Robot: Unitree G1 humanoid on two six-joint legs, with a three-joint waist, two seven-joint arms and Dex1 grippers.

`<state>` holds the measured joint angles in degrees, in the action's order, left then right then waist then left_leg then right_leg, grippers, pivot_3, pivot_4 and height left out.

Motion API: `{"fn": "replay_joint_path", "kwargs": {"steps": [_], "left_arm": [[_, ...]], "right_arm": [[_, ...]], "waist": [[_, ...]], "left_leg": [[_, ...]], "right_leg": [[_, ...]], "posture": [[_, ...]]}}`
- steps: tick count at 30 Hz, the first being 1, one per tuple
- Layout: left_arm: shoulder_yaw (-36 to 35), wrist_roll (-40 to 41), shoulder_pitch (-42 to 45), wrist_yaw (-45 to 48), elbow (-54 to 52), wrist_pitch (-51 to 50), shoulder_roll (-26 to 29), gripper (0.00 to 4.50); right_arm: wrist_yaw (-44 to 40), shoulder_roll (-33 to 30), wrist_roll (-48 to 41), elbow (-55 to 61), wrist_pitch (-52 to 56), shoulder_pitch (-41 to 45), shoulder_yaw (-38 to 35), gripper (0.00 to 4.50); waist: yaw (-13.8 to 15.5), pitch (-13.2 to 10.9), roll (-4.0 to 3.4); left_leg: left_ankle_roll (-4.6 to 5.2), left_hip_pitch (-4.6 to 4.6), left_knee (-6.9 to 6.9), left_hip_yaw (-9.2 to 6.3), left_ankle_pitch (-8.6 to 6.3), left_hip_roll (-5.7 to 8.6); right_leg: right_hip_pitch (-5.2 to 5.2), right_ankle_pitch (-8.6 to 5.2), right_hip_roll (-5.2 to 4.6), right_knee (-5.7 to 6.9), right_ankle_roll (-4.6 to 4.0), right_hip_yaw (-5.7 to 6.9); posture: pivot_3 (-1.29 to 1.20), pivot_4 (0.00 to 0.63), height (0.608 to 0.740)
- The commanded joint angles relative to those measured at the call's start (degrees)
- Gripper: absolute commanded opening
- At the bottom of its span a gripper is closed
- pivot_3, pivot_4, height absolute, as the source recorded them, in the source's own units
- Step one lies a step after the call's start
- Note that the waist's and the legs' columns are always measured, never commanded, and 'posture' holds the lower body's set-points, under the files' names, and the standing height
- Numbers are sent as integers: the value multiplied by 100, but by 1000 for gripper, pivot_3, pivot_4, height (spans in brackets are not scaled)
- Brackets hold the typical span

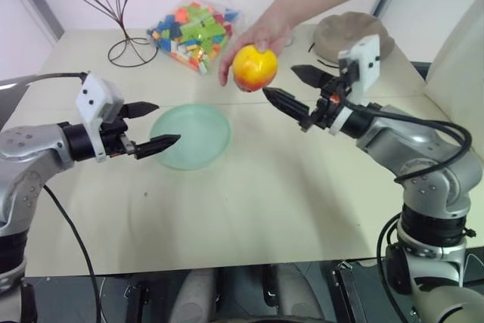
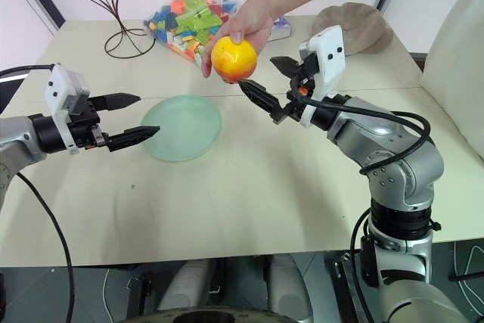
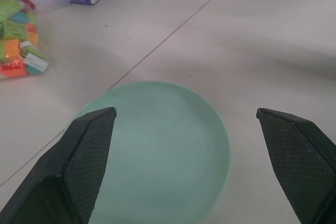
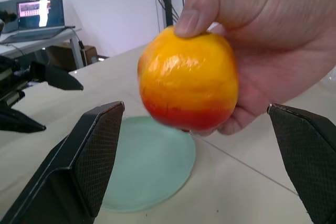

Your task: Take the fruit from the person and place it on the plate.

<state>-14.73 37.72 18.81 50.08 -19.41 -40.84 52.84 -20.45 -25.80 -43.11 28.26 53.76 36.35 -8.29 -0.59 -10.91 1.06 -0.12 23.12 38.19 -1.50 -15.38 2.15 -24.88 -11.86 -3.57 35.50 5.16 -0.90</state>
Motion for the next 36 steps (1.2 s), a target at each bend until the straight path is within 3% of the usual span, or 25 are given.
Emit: {"fn": "replay_joint_path", "kwargs": {"steps": [1, 31, 35, 36], "left_arm": [[-94, 41, 104, -4, -146, 53, 25, 4489], [-348, 148, -52, -210, -403, -81, 101, 4489], [-405, 148, -96, -218, -437, -114, 94, 4500], [-418, 149, -105, -216, -440, -118, 95, 4500]], "right_arm": [[76, 90, -49, 30, -138, 203, -27, 4500], [-244, 953, 784, -1264, -1164, 875, 812, 4500], [-308, 987, 854, -1319, -1230, 892, 830, 3312], [-314, 996, 872, -1323, -1238, 892, 831, 3227]], "waist": [[-16, 0, 0], [-32, -1, -1], [-37, -1, -2], [-38, -1, -2]], "left_leg": [[0, 0, 0, 0, 0, 0], [0, 0, -5, 1, 0, 1], [0, 1, -5, 1, 0, 1], [0, 1, -5, 1, 0, 1]], "right_leg": [[0, 0, 0, 0, 0, 1], [-10, 0, 2, 8, 0, 2], [-11, 0, 2, 8, 0, 1], [-11, 0, 2, 8, 0, 1]], "posture": [[0, 150, 740], [0, 150, 740], [0, 150, 740], [0, 150, 740]]}}
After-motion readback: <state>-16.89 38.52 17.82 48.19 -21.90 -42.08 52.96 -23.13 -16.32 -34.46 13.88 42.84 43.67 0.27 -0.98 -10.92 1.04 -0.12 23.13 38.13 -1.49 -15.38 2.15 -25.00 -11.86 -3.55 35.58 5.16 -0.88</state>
